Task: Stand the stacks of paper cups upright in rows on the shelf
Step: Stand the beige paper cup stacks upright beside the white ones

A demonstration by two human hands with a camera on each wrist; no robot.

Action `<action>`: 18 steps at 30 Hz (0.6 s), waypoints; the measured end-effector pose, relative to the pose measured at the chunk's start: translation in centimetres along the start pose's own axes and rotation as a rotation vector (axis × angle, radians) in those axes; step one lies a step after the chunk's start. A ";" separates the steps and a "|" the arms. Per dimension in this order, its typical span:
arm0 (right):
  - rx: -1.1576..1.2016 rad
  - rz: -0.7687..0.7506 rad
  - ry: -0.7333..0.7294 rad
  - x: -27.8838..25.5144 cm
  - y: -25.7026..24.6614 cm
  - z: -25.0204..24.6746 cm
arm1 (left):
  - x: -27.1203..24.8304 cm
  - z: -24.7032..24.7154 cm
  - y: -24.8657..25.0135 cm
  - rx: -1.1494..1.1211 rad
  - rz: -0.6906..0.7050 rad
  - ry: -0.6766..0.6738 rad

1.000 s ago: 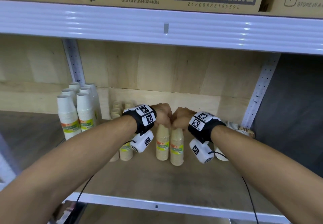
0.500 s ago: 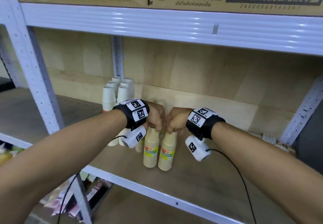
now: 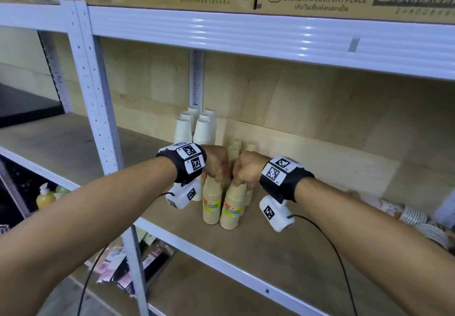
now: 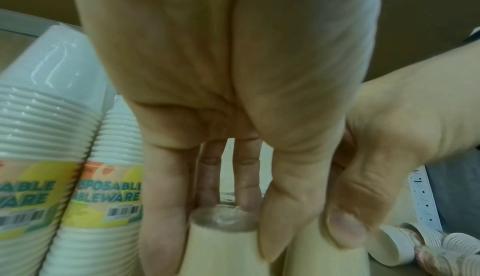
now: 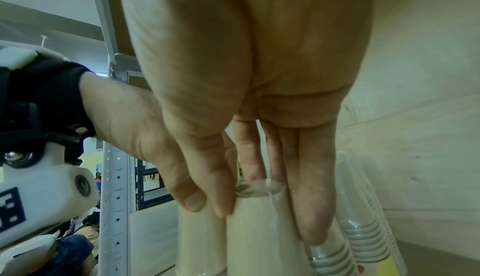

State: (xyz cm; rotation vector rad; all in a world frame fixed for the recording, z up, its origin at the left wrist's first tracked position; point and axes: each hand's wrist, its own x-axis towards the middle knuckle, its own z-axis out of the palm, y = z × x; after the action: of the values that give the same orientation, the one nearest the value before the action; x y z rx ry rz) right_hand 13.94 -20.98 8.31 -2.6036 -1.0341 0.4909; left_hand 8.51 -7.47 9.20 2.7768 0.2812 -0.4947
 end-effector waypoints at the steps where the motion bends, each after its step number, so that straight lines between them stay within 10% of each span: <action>1: -0.004 -0.004 0.011 0.0 0.0 0.1 | 0.0 0.1 -0.1 -0.004 0.009 0.007; 18: 0.056 -0.003 0.207 -0.6 1.8 -1.7 | 0.0 -2.9 2.4 -0.007 0.075 0.176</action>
State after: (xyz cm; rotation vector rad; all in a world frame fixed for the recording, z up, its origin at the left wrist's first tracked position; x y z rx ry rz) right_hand 15.29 -22.92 9.28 -2.5388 -0.9421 0.2389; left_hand 9.94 -8.80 12.42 2.8157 0.2156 -0.2306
